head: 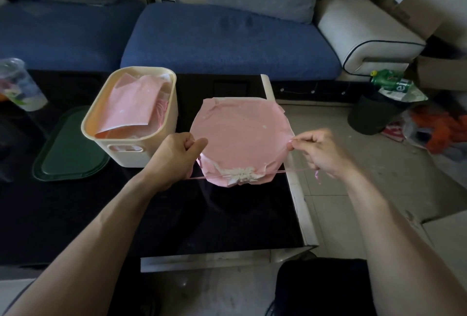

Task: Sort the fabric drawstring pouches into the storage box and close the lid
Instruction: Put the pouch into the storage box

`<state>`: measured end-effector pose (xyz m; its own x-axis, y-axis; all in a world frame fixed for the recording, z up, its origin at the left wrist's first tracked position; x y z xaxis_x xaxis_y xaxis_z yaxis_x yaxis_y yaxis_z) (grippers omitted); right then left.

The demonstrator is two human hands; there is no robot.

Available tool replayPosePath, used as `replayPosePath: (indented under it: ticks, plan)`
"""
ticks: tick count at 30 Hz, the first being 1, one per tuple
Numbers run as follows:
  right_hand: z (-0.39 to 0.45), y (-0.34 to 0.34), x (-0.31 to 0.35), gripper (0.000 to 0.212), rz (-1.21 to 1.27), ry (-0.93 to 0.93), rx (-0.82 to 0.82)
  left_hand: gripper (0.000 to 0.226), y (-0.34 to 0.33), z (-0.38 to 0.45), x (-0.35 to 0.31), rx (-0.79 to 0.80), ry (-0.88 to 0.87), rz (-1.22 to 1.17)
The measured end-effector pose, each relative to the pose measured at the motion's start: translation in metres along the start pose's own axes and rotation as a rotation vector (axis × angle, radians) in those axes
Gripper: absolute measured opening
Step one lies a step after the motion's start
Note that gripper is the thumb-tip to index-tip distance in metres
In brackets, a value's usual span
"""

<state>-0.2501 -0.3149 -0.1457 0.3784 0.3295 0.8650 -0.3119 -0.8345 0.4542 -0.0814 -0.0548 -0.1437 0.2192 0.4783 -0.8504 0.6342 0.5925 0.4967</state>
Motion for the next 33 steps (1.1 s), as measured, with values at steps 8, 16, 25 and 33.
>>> replayPosePath:
  ticks: [8,16,25,33]
  plan:
    - [-0.002,-0.063,0.042,0.023,-0.488,-0.011,0.236,0.047,0.011,0.001,-0.018,-0.156,-0.168,0.044]
    - [-0.002,-0.102,0.057,0.016,-0.311,-0.073,0.483,0.019,-0.01,0.017,-0.02,-0.017,-0.291,0.246]
    - [0.043,-0.078,0.048,0.034,-0.094,0.136,-0.029,0.016,-0.034,0.018,-0.011,0.114,-0.226,0.533]
    - [0.053,-0.071,0.021,0.023,-0.615,-0.049,-0.042,0.04,-0.004,0.015,-0.011,0.035,-0.154,0.287]
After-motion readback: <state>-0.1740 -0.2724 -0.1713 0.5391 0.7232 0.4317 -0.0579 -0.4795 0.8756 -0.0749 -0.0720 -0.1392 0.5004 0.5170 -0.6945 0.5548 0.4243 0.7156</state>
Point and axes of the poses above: each hand's wrist, its own z-axis towards the middle knuckle, its own y-axis out of the back of the hand, x = y × z, the point moved 6 cm from there along z, towards the middle knuckle, and after that the axes turned 7 degrees about x, right-handed, at the moved point
